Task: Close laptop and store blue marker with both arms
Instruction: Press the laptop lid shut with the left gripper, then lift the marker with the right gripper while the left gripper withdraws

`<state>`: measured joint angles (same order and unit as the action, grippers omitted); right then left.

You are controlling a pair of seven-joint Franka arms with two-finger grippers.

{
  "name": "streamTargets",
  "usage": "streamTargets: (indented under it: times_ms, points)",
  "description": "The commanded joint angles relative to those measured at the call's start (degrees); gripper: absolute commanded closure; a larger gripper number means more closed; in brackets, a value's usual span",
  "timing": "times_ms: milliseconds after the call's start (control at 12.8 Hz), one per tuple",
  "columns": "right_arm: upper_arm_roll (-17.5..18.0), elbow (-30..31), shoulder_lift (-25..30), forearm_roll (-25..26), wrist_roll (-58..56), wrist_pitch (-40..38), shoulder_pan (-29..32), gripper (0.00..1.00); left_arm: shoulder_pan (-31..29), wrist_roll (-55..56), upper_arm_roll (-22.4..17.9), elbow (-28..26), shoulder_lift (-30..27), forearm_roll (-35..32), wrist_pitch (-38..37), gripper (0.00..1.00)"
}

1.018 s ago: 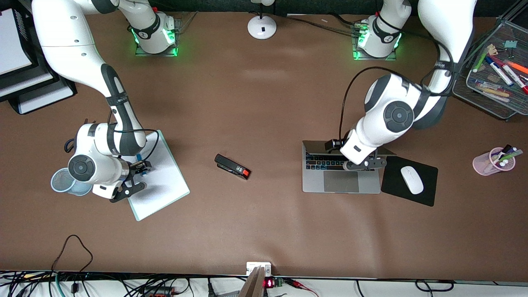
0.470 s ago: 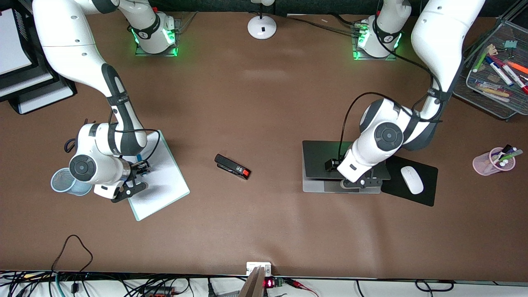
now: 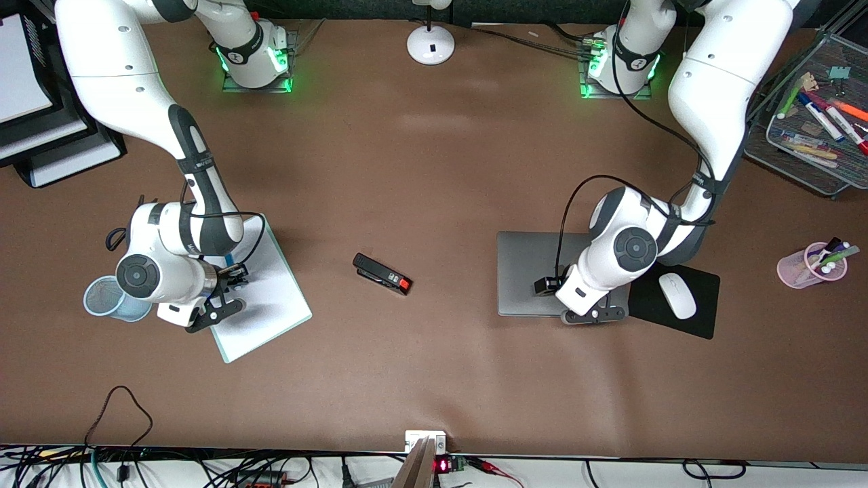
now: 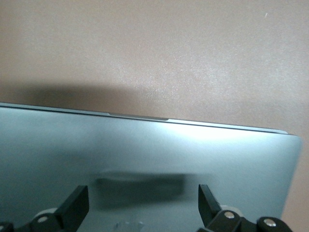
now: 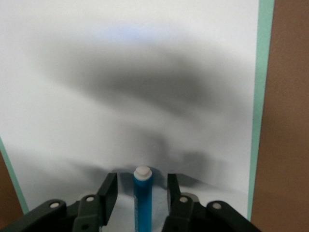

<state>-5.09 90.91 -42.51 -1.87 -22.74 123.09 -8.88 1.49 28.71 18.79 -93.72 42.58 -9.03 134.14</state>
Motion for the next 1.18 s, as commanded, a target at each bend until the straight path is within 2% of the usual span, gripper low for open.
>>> streamTargets:
  times_ms: [0, 157, 392, 627, 783, 1097]
  points:
    - [0.2, -0.4, -0.4, -0.8, -0.1, 0.2, 0.2, 0.59, 1.4, 0.4, -0.5, 3.4, 2.3, -1.5, -0.5, 0.00]
    - [0.2, -0.4, -0.4, -0.8, -0.1, 0.2, 0.1, 0.70, 0.5, 0.2, -0.9, 4.6, 1.3, -1.6, -1.2, 0.00]
    - [0.2, -0.4, -0.4, -0.9, 0.0, 0.2, 0.2, 0.84, -1.0, 0.0, -0.7, 7.0, -3.6, -1.6, -9.9, 0.00]
    - [0.2, -0.4, -0.5, -0.9, 0.0, 0.2, 0.4, 0.88, -3.4, -0.1, -0.4, 7.1, -9.8, -1.7, -13.9, 0.00]
    - [0.2, -0.5, -0.2, -0.9, 0.0, 0.0, 0.4, 0.95, -4.7, -0.2, -0.2, 7.1, -13.8, -1.6, -18.0, 0.00]
    - [0.2, -0.8, 0.5, -0.7, -0.5, -0.2, 0.3, 0.99, -5.3, -0.9, 0.2, 7.1, -22.4, -1.0, -27.6, 0.00]
